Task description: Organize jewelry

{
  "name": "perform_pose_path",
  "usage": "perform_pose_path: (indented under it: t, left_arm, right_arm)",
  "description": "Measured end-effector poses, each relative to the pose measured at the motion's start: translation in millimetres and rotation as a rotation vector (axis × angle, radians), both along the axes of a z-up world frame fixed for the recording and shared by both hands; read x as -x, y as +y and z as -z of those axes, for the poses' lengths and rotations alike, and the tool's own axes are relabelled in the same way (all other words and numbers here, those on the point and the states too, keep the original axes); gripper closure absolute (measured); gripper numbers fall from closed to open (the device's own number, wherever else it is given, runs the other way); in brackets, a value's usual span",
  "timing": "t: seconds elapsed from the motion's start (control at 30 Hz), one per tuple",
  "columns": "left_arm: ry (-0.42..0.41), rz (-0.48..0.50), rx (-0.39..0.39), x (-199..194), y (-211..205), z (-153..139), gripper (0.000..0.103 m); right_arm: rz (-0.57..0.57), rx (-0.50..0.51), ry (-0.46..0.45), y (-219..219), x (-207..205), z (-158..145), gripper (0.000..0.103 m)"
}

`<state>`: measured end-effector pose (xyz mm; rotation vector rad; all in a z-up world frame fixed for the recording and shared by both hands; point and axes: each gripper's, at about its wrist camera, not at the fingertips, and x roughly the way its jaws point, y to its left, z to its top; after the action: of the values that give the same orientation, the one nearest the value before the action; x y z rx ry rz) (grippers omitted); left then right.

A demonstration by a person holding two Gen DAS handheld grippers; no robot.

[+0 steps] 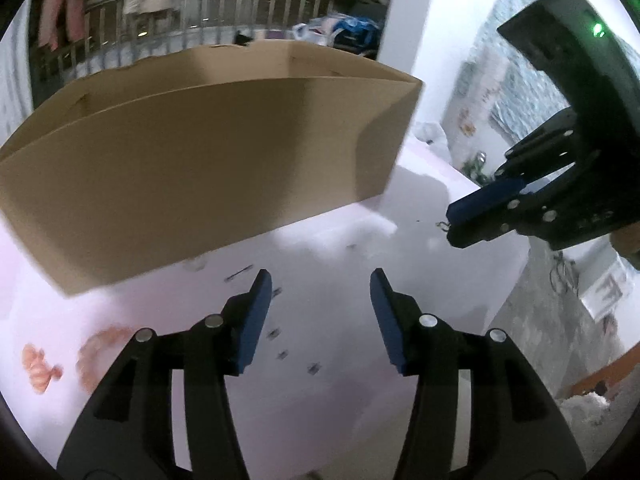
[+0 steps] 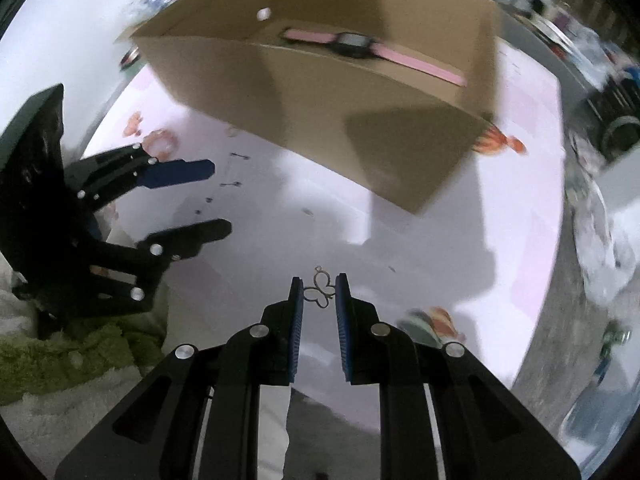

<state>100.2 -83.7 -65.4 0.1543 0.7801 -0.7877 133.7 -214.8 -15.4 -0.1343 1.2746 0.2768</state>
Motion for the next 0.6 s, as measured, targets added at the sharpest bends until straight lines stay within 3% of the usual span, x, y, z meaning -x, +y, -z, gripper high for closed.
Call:
perform_pose_path:
  t: [0.23,0.4,0.6]
  left_arm:
    - [-0.03,0.072,-0.07,-7.7,-36.5,7.5,0.055]
    - [-0.023,0.11,-0.134,-13.3,-48.2,18.1,0.069]
    - [-0.043,0.169,-0.184,-14.8,-51.2,15.2,0.071]
  right_arm:
    - [0.064,-0.052,-0.027,-28.0,11.9,7.0,0.087]
    - [0.063,-0.081,-0.026,-31.7,8.7,11.5,0.087]
    - [0.06,-0.102,-0.024,-35.1,5.2,14.8,0.087]
